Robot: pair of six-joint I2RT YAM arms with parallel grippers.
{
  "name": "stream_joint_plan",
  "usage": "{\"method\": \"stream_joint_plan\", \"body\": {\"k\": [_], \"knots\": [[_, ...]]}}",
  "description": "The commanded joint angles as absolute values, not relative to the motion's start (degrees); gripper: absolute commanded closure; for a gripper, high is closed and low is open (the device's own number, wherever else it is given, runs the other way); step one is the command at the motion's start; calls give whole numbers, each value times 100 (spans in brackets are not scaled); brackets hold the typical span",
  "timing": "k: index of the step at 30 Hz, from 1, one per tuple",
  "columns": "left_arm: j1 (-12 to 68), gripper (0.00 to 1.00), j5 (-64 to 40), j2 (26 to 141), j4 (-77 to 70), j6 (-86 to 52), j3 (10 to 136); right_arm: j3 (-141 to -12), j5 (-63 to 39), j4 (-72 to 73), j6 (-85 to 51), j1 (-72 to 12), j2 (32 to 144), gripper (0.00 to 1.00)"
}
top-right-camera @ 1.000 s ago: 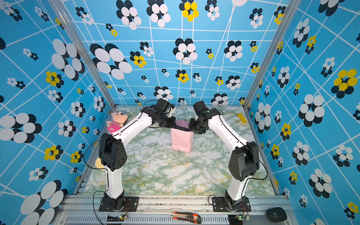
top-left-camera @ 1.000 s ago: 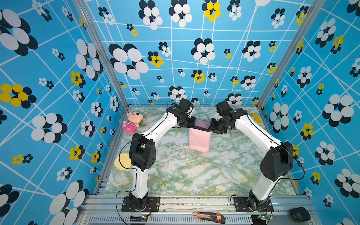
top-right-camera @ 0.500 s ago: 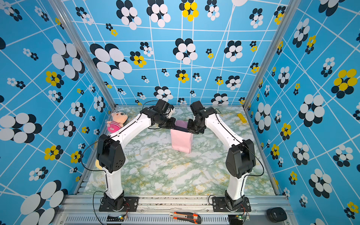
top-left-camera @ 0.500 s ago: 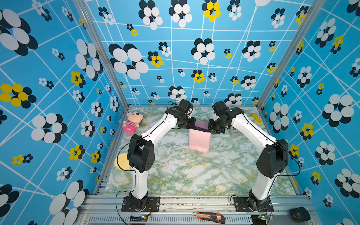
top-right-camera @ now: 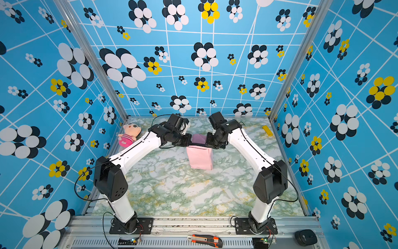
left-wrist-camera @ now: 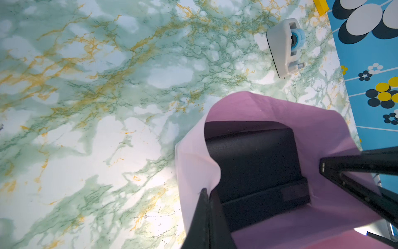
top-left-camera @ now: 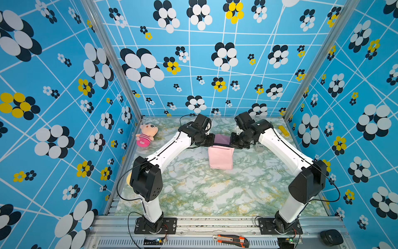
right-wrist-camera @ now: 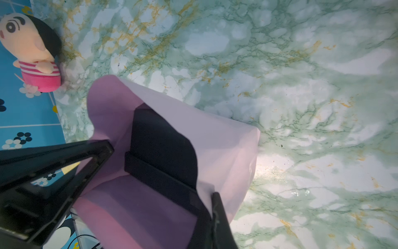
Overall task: Wrap a gift box in wrapping paper
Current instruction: Press the gift box onto the wrapping paper.
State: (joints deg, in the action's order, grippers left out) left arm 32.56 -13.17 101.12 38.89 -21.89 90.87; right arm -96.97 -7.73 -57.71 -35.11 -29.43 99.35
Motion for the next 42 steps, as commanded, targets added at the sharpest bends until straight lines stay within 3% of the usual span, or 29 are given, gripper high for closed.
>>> {"method": "stream_joint_plan", "body": {"k": [1, 5, 8, 10, 12, 17, 19, 23, 28, 34, 42], "knots": [[3350, 100, -1184, 9797, 3643, -2431, 8750, -9456, -654, -5814, -3472, -3006, 9758, 100], [3454, 93, -1077, 9721, 3547, -2482, 8492, -8947, -510, -5634, -3483, -3006, 9673, 97], [3463, 86, -1072, 9742, 3498, -2501, 8460, -8848, -482, -5590, -3488, -3006, 9750, 87], [3476, 75, -1059, 9748, 3531, -2494, 8504, -8883, -510, -5633, -3489, -3012, 9776, 70], [3474, 68, -999, 9685, 3572, -2472, 8547, -8979, -479, -5659, -3491, -3015, 9662, 60], [3383, 43, -826, 9319, 3612, -2472, 8655, -9575, -30, -5990, -3310, -3079, 9281, 50], [3290, 37, -786, 9140, 3575, -2495, 8622, -9704, 222, -5950, -3132, -3219, 9152, 50], [3033, 36, -677, 8700, 3331, -2524, 8270, -9745, 367, -5559, -2875, -3488, 9070, 53], [2633, 36, -807, 8405, 3147, -2649, 7746, -9981, -274, -5365, -2736, -3686, 9582, 63], [2505, 37, -813, 8240, 3041, -2678, 7340, -10154, -259, -5471, -2680, -3943, 10208, 76], [2448, 35, -1162, 7996, 2212, -2712, 6663, -9601, -172, -5291, -2820, -3999, 10500, 78]]}}
